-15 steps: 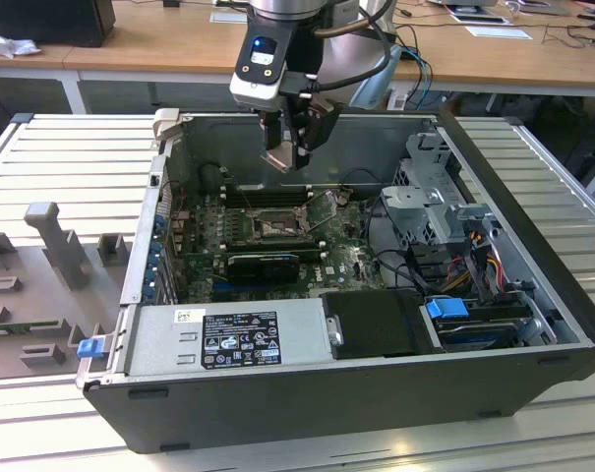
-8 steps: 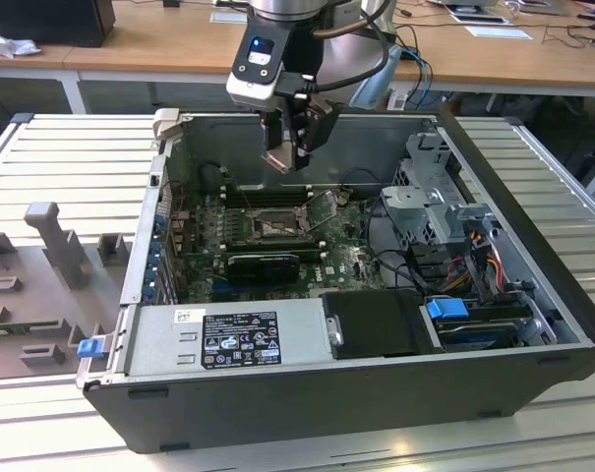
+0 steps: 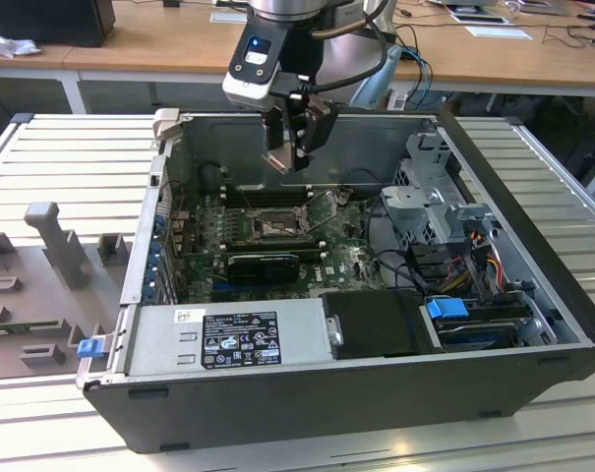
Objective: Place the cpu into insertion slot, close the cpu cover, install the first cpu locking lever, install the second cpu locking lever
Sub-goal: 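Place the cpu into insertion slot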
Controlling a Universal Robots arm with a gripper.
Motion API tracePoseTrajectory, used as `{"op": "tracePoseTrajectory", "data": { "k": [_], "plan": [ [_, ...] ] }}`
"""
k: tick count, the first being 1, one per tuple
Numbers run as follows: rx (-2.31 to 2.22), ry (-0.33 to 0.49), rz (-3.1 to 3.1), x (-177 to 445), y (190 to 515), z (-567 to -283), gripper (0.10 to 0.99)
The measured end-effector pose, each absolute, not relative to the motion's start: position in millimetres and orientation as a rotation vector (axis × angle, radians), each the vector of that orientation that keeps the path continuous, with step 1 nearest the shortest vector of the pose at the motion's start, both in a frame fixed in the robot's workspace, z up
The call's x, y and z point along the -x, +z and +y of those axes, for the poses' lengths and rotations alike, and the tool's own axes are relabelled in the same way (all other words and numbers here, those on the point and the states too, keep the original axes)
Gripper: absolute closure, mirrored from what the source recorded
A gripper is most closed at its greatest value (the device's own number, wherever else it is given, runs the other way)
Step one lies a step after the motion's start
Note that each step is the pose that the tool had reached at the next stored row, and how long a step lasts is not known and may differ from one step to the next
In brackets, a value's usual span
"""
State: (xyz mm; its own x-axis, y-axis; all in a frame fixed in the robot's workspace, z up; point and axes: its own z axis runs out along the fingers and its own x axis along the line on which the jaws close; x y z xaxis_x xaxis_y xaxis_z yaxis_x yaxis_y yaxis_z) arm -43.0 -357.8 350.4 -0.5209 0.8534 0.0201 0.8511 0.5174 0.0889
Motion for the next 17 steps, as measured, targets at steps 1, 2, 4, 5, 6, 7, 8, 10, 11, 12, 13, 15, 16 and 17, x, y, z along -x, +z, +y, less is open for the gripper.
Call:
{"op": "tracePoseTrajectory", "data": {
  "k": [1,2,4,5,6,7,8,10,11,12,13,15,16,17],
  "plan": [
    [-1.532,0.136,2.709,43.0,350.4,-357.8,0.557],
    [-1.542,0.136,2.703,43.0,350.3,-357.8,0.557],
    [-1.559,0.136,2.693,43.0,350.2,-357.8,0.557],
    [-1.574,0.135,2.683,43.0,350.1,-357.8,0.557],
    [-1.593,0.135,2.671,43.0,350.0,-357.8,0.557],
    [-1.613,0.135,2.659,43.0,349.8,-357.8,0.557],
    [-1.663,0.134,2.626,43.0,349.4,-357.8,0.557],
    [-1.725,0.132,2.583,43.0,348.8,-357.8,0.557],
    [-1.741,0.132,2.572,43.0,348.6,-357.8,0.557],
    [-1.768,0.131,2.552,43.0,348.3,-357.8,0.557],
    [-1.792,0.131,2.534,43.0,348.3,-357.9,0.557],
    [-1.820,0.130,2.513,43.1,348.2,-357.8,0.557],
    [-1.842,0.130,2.497,43.2,348.1,-357.8,0.557],
    [-1.851,0.129,2.489,43.2,348.1,-357.8,0.557]
  ]
}}
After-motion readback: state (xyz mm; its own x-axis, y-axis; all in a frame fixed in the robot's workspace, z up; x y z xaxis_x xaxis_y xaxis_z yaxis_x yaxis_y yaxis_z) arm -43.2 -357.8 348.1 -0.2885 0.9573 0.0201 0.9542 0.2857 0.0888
